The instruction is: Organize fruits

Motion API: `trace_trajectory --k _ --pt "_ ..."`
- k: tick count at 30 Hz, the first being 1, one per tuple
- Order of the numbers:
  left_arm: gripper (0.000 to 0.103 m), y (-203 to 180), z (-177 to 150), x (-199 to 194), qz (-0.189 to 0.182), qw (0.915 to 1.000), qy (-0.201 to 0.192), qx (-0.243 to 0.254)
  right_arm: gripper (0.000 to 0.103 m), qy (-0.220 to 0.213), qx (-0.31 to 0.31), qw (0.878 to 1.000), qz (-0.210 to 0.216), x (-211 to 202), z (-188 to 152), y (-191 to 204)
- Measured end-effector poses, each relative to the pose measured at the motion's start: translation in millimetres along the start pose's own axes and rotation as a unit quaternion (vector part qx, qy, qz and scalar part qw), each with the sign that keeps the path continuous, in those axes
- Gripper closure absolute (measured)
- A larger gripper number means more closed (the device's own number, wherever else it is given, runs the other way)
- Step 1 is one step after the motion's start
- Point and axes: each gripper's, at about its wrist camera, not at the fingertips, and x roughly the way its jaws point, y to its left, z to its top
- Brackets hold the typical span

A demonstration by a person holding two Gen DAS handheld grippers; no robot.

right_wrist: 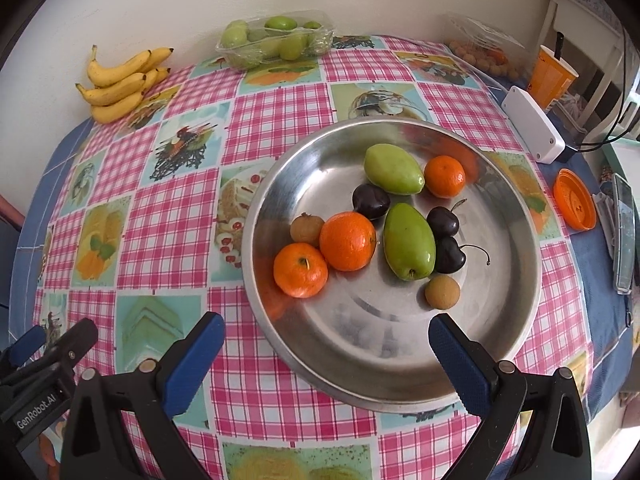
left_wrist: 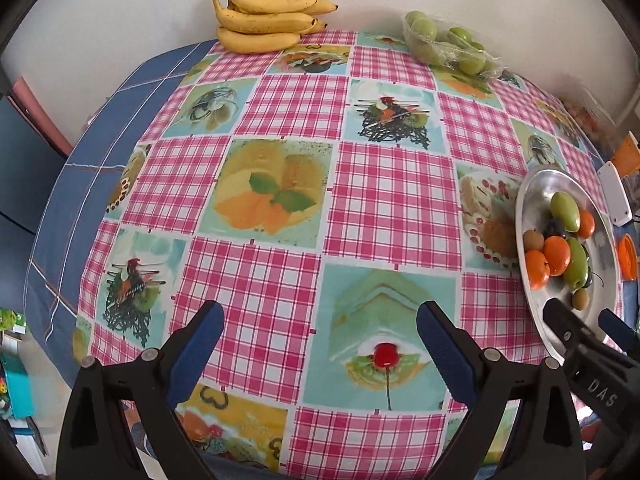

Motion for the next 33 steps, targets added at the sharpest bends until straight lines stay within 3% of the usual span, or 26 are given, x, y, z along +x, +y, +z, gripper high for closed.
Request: trace_trajectory --k 13,33 --pt "0.006 -2 -3 -7 -0.004 0.9999 -0.009 0.002 0.0 -0.018 -0.007 1.0 -0.003 -12 -10 0" --pt "0.006 -3 -2 -3 -0.018 0.9998 0.001 0.01 0.0 -0.008 0.0 1.0 0.006 -6 -9 1"
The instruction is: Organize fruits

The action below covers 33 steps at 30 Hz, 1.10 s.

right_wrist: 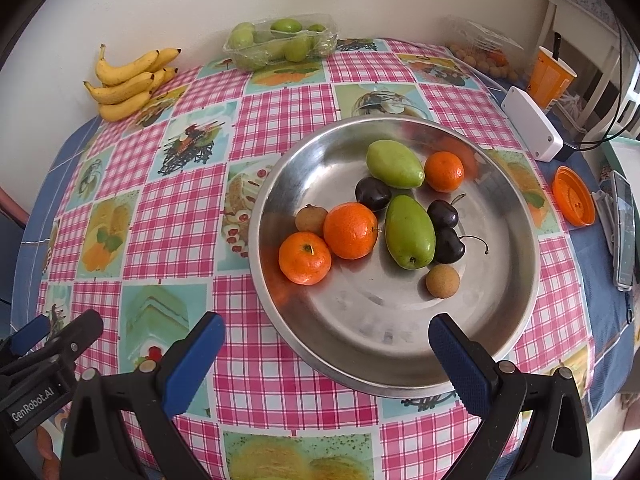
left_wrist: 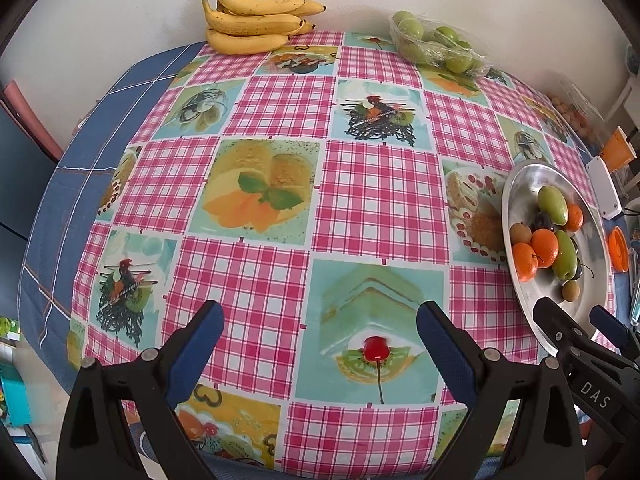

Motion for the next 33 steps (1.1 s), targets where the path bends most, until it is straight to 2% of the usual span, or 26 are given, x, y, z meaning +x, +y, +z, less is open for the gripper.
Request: trace_trajectory --k 33 --pt "0.006 3.2 1.4 3.0 0.001 0.9999 0.007 -0.007 0.0 0.008 -0.003 1.0 -0.001 4.2 -0.1 1.5"
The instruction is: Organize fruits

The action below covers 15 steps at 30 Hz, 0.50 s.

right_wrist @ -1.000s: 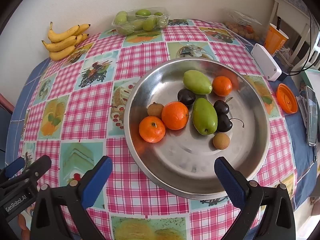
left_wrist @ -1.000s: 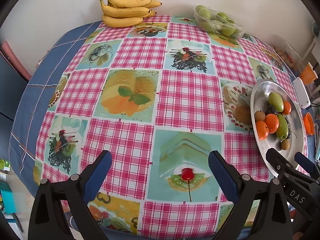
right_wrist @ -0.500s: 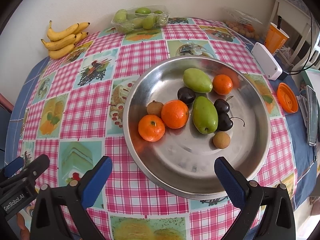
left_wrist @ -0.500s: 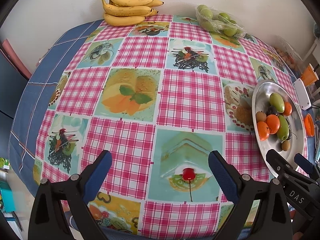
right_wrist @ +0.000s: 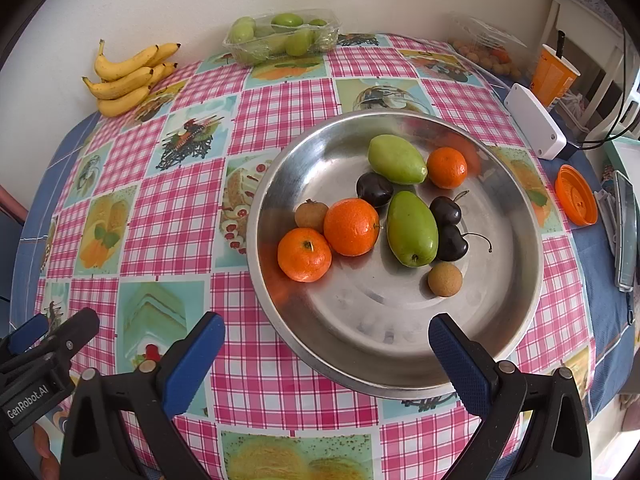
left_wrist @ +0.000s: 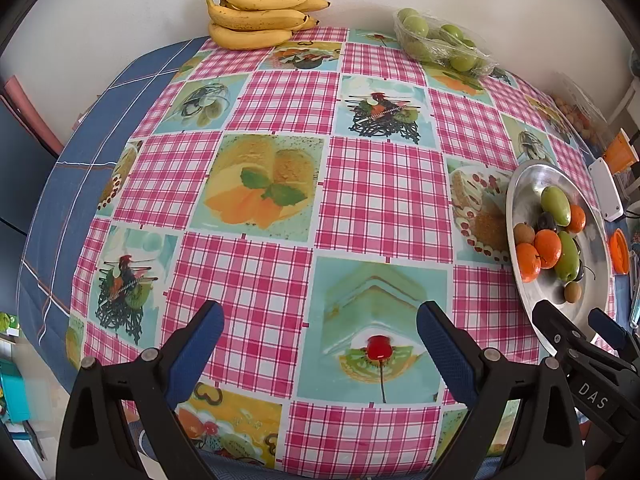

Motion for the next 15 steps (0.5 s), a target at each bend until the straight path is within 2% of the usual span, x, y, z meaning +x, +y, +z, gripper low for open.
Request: trace_trajectory --k 15 --pt "0.006 0.5 -0.2 0.3 0.0 1.0 0.001 -0.002 0.0 0.002 0.0 1.0 0.0 1.5 -0.8 1.1"
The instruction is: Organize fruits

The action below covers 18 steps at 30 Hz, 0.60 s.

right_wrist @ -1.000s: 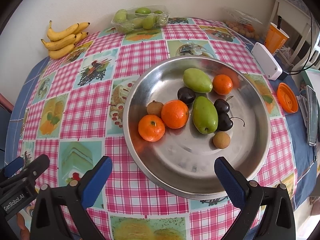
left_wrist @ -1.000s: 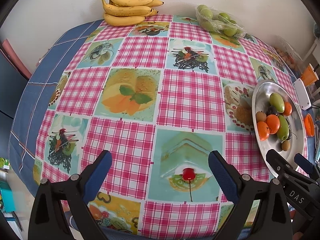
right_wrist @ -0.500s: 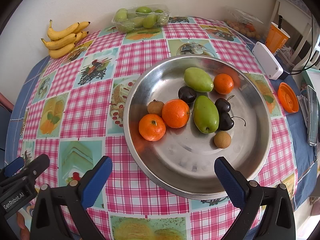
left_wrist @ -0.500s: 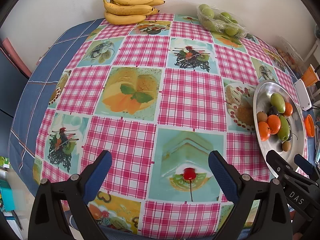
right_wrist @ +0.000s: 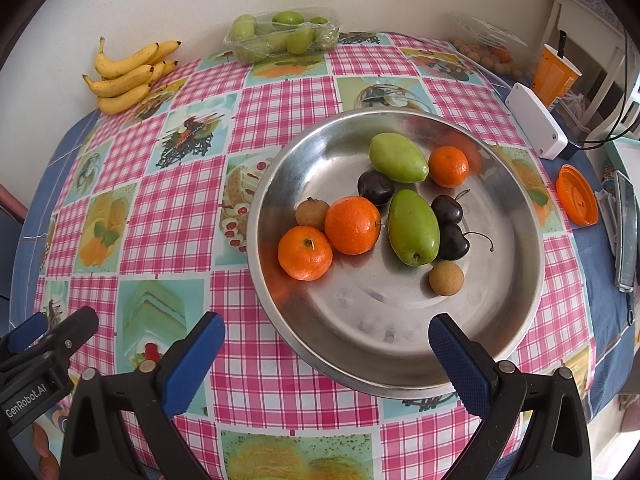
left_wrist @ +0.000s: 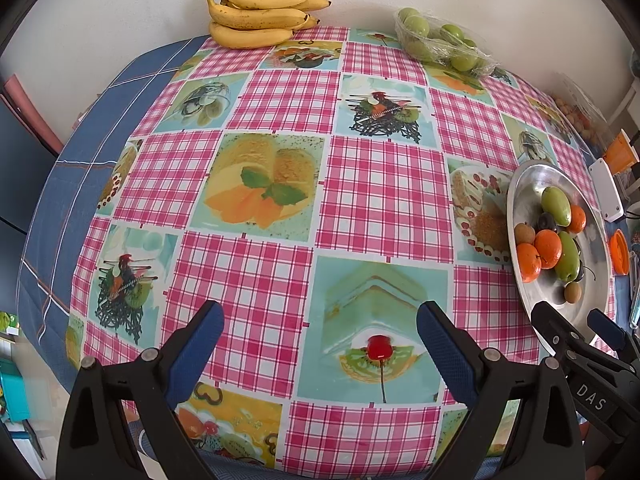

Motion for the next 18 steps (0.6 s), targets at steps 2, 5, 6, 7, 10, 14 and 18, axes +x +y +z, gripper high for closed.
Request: trace_trajectory --k 2,5,6,7,10,14,18 --pt "0.006 0.0 0.0 0.1 0.0 1.0 0.0 0.0 0.0 0.0 -0.001 1.0 0.0 0.7 -0.2 0.3" --pt "0.006 0.4 0.2 0.3 0.0 1.0 0.0 0.001 0.0 0.003 -0.002 1.0 0.0 1.7 -1.0 1.0" --pt "0.006 0.3 0.1 0.4 0.0 1.0 0.001 0.0 0.0 0.003 -0.002 1.0 0.0 1.8 -0.7 1.1" --pt "0.006 0.4 0.2 0.3 0.0 1.0 0.0 0.0 0.0 0.003 -0.003 1.0 0.0 1.9 0.1 0.8" --pt "0.006 0.5 0.3 0.5 0.0 1.0 0.0 0.0 0.0 0.004 -0.004 1.0 -0.001 1.7 -0.3 1.5" --pt "0.006 0.8 0.6 0.7 -0.001 1.0 0.0 0.001 0.0 0.004 -0.005 1.0 0.0 1.5 0.1 1.0" --pt "0.006 1.0 0.7 0.6 -0.001 1.0 0.0 0.001 0.0 0.004 -0.005 1.0 0.0 1.9 0.6 1.0"
